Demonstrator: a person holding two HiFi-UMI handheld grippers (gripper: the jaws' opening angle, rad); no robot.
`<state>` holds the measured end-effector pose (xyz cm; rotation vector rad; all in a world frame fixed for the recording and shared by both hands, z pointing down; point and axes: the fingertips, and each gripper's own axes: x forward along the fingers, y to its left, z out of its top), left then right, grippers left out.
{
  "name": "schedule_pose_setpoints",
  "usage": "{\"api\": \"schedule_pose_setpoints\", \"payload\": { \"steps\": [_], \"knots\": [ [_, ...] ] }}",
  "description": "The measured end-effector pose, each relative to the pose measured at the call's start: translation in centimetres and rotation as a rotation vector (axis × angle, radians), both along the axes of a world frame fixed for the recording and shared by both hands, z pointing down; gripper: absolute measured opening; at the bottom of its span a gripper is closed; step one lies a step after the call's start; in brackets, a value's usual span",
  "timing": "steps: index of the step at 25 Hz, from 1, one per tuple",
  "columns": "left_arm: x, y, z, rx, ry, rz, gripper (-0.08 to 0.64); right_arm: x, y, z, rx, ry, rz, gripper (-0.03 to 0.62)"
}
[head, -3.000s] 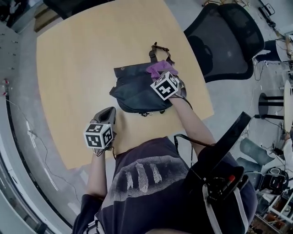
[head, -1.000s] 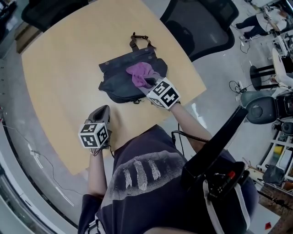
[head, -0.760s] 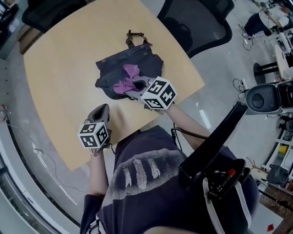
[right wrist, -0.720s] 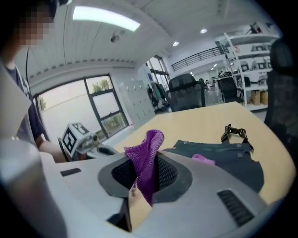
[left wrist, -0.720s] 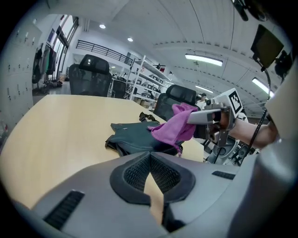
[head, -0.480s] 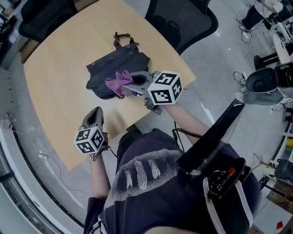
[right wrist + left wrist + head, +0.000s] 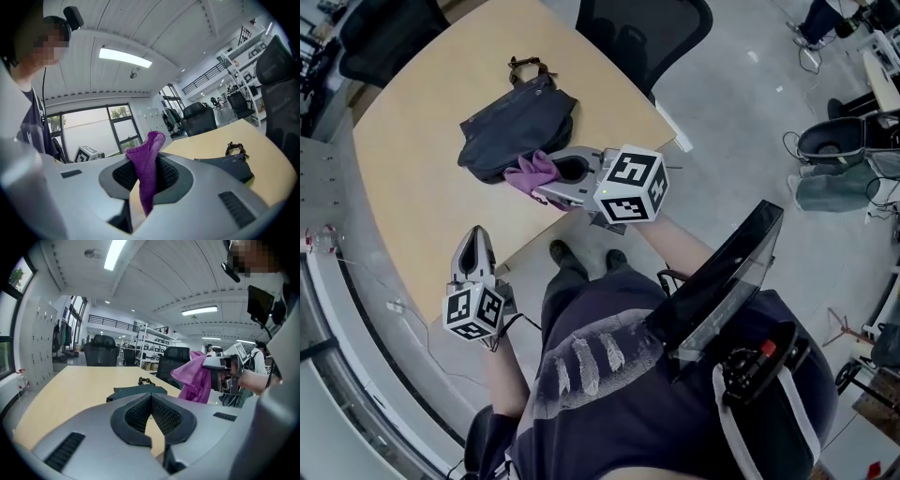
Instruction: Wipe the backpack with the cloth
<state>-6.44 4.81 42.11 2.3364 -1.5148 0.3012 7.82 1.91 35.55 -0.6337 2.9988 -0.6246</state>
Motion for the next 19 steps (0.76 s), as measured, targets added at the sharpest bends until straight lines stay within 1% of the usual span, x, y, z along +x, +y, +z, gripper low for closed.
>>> {"api": "schedule_pose_setpoints", "payload": {
  "steps": [3, 7, 10, 13, 15, 19],
  "knots": [
    [-0.6, 2.4, -2.3, 0.062, 0.008, 0.001, 0.008, -0.9, 2.2, -0.5, 0.016, 0.004, -0.028, 0.066],
    [-1.1, 5.5, -4.2, 0.114, -0.002, 0.050, 0.008, -2.1, 4.6, -1.8, 0.035, 0.006, -0.037, 0.066],
    [-1.2, 6.6, -4.5, 0.111, 0.004, 0.084, 0.008, -2.7, 5.5, -2.6, 0.042, 0.012, -0.031, 0.066],
    [-2.4, 7.6, -4.7, 0.109, 0.016, 0.094, 0.008, -4.1, 6.7, -3.2, 0.039, 0.008, -0.027, 0.066],
    [-4.3, 8.6, -4.6, 0.102, 0.021, 0.081, 0.008, -6.0, 8.0, -3.5, 0.042, 0.015, -0.043, 0.066],
    [-8.6, 11.1, -4.4, 0.098, -0.034, 0.058, 0.008, -10.8, 11.6, -3.6, 0.035, 0.005, -0.096, 0.066]
  ]
}}
